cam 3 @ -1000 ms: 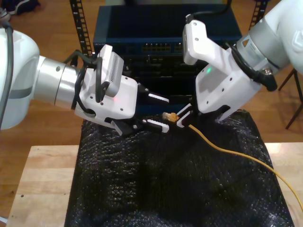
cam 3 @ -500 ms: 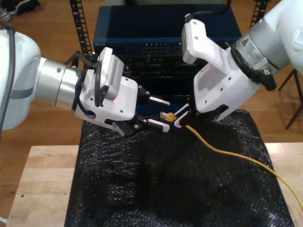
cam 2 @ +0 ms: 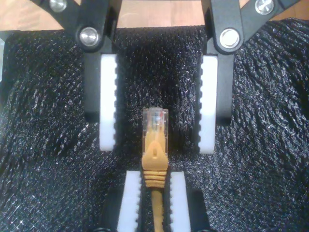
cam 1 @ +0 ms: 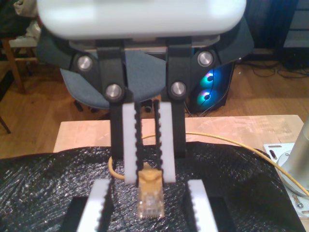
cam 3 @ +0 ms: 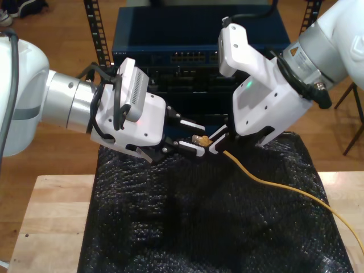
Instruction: Grab the cable and plug it in
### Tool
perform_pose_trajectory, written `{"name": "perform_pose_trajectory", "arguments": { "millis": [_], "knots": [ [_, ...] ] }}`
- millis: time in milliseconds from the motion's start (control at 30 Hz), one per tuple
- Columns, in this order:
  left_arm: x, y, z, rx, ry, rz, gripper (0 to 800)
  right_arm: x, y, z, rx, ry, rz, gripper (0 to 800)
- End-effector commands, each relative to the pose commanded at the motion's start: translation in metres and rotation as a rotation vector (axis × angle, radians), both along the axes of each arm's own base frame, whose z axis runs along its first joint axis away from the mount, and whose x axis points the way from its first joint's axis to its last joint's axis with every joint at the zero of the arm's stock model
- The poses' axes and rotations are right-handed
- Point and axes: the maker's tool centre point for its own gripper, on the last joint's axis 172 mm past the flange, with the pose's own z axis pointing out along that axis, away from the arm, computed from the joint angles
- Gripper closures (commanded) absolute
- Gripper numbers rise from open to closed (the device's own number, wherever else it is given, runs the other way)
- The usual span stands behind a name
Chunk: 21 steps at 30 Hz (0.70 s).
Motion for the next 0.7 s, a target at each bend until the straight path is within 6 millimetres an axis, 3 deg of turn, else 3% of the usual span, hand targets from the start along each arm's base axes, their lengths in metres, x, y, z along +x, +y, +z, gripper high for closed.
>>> {"name": "perform_pose_trajectory", "arguments": {
  "millis": [233, 567, 700],
  "knots": [
    [-0.0007, -0.0002, -0.0005, -0.001, 0.002, -0.001, 549, 0.0000, 0.0000, 0.0000, 0.000, 0.000, 0.000, 794],
    [-0.0013, -0.0002, -0.0017, -0.001, 0.007, -0.001, 745, 0.0001, 0.0000, -0.0006, 0.000, 0.001, 0.000, 793],
    [-0.0016, -0.0002, -0.0023, -0.001, 0.007, -0.001, 772, 0.0004, 0.0000, 0.0001, 0.000, -0.001, -0.001, 760]
  ]
}}
